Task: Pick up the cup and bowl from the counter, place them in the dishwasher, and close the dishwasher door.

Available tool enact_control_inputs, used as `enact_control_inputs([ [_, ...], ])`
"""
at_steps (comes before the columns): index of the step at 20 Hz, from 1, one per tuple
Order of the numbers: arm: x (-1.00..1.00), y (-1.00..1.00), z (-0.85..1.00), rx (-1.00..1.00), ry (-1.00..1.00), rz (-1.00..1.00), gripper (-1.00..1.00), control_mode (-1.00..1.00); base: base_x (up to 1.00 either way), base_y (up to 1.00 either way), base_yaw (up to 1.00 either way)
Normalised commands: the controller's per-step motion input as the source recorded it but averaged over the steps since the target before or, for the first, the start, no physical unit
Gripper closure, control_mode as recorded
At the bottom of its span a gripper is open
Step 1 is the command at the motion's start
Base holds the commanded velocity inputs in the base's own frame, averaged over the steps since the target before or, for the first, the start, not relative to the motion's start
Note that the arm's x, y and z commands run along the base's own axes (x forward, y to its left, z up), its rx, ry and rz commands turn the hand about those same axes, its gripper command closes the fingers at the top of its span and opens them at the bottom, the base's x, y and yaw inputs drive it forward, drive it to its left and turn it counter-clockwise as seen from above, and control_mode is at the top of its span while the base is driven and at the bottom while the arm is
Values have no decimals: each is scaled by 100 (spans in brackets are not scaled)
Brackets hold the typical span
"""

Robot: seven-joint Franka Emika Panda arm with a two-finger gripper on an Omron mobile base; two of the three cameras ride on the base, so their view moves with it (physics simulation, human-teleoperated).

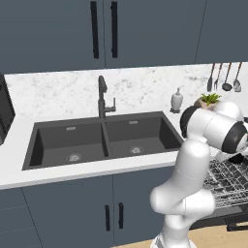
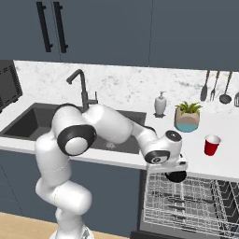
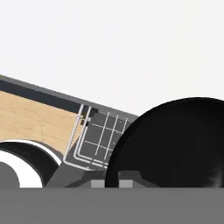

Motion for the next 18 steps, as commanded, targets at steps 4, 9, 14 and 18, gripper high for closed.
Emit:
enact_control_inputs([
  [4,-56,4,-8,0,-1,0,100,-100,0,0,0],
  [9,-52,0,-24,0,0,0,100,-100,0,0,0],
  [14,-6,-1,-22,0,0,0,100,-100,0,0,0],
  [18,0,-37,-2,10,-3,0,100,-100,0,0,0],
])
